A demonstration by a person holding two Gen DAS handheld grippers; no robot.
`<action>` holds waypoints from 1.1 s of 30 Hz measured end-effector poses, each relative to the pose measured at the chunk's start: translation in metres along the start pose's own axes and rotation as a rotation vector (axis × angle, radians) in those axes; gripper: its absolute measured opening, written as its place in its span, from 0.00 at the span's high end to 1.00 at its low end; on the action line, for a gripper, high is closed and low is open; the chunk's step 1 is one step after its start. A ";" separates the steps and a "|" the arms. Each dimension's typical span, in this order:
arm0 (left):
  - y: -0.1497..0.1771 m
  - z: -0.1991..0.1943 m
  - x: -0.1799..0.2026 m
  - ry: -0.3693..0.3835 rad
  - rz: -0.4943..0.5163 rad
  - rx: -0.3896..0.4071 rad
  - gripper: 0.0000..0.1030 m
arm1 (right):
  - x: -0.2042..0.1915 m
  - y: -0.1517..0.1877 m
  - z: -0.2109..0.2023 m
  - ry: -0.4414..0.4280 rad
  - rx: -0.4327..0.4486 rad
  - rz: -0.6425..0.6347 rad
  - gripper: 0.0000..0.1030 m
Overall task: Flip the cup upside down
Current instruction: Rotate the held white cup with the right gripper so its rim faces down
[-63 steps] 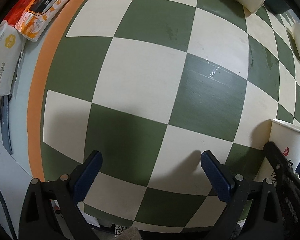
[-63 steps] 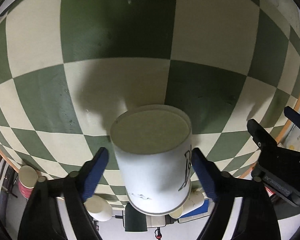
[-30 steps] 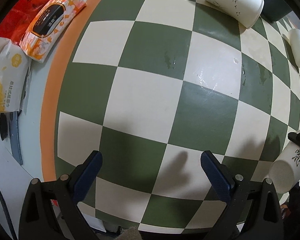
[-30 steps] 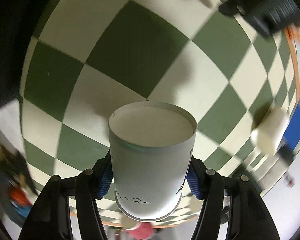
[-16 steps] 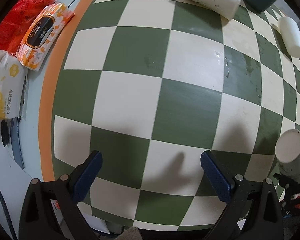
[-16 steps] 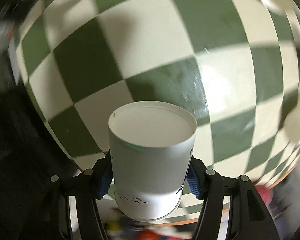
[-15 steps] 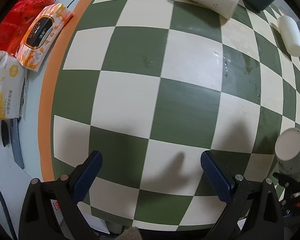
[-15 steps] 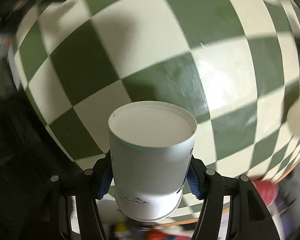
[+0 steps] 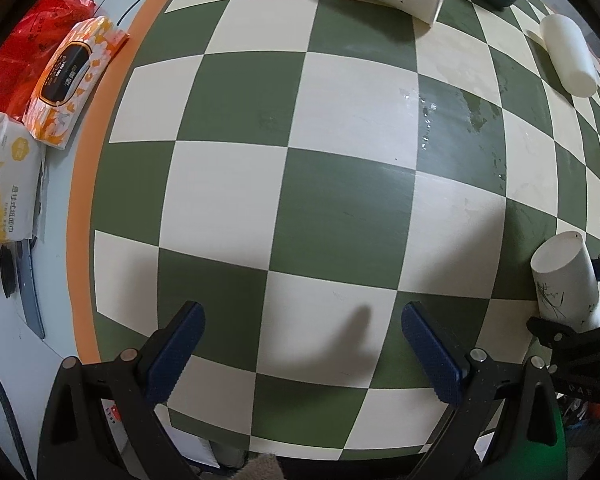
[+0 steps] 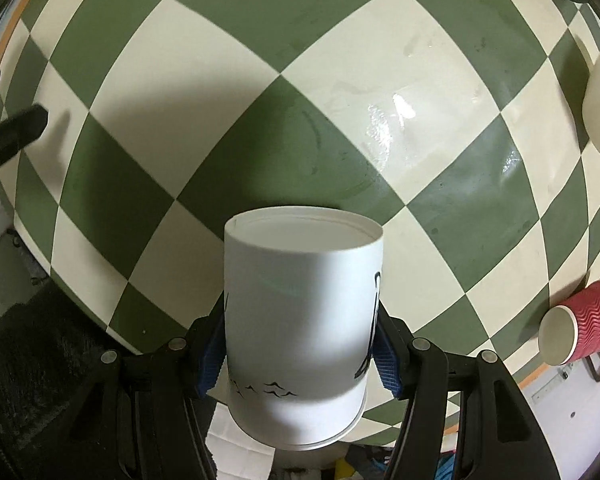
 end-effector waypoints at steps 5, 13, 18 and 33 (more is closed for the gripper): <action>0.004 -0.001 0.003 0.002 0.007 0.000 0.02 | 0.008 -0.006 -0.004 -0.005 -0.008 0.016 0.34; 0.001 -0.004 0.006 0.020 0.009 0.007 0.02 | 0.029 -0.021 -0.029 -0.047 0.018 0.072 0.13; -0.004 -0.008 0.014 0.025 0.016 0.011 0.02 | 0.040 -0.035 -0.057 -0.075 0.064 0.127 0.13; 0.009 -0.005 0.008 0.010 0.006 -0.008 0.02 | 0.068 -0.062 -0.045 -0.151 0.046 0.197 0.20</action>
Point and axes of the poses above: each gripper's, at about its wrist camera, not at the fingertips, and z roughly the way its jaws point, x to its right, y to its underside, the point moved 10 cm from there along z, roughly the way its jaws point, and after that the axes turned 13 degrees about x, right-handed, at the moved point
